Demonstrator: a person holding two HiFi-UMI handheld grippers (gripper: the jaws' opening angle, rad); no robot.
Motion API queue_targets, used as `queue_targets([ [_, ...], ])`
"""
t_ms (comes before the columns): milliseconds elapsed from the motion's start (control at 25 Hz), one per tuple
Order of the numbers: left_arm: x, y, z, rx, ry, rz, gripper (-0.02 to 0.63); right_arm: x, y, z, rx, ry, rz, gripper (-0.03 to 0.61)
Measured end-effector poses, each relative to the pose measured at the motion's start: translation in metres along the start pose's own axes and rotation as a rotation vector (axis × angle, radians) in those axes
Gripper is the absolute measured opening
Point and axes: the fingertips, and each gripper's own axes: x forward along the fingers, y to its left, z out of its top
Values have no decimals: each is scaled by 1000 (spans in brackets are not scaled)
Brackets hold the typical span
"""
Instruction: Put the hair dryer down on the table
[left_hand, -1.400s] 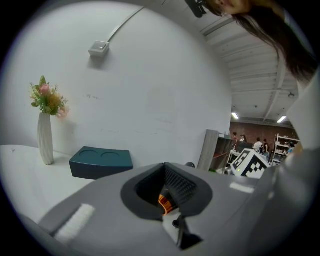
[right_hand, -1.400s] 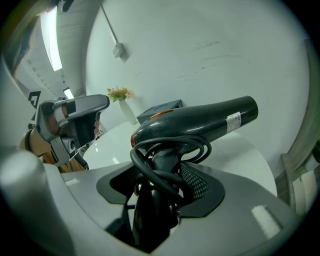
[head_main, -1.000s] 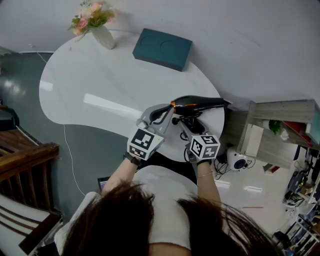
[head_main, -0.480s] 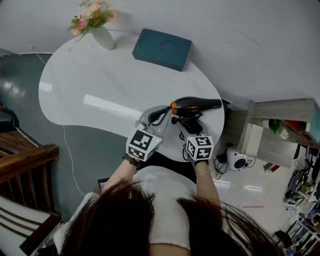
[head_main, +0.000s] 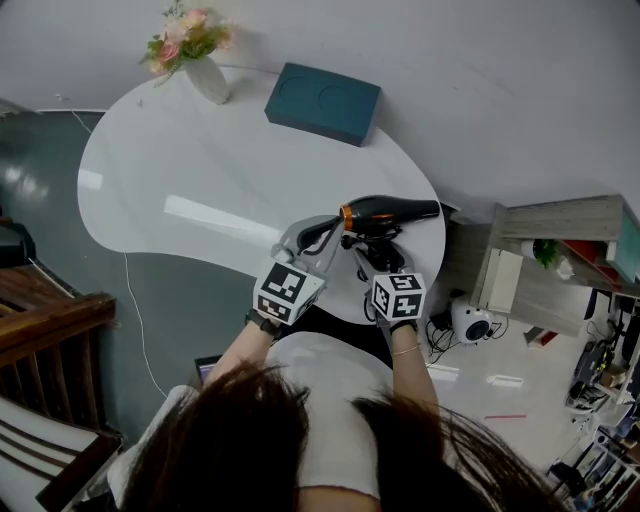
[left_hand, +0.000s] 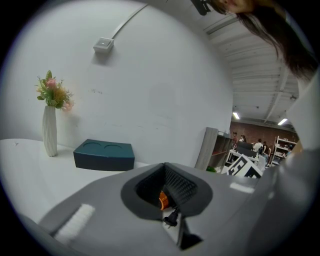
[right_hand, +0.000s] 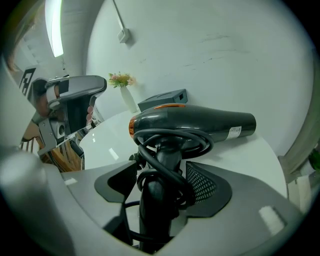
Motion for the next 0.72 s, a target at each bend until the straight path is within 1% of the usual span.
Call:
queue_targets([
  [160, -4, 0, 4, 4, -11, 5, 58, -10, 1, 2, 17, -14, -2, 291],
  [360, -8, -1, 9, 13, -22, 7, 58, -26, 2, 14, 15, -61, -15, 295],
  [720, -10, -5, 27, 44, -59, 12, 58, -62, 2, 56, -12, -182, -38, 295],
])
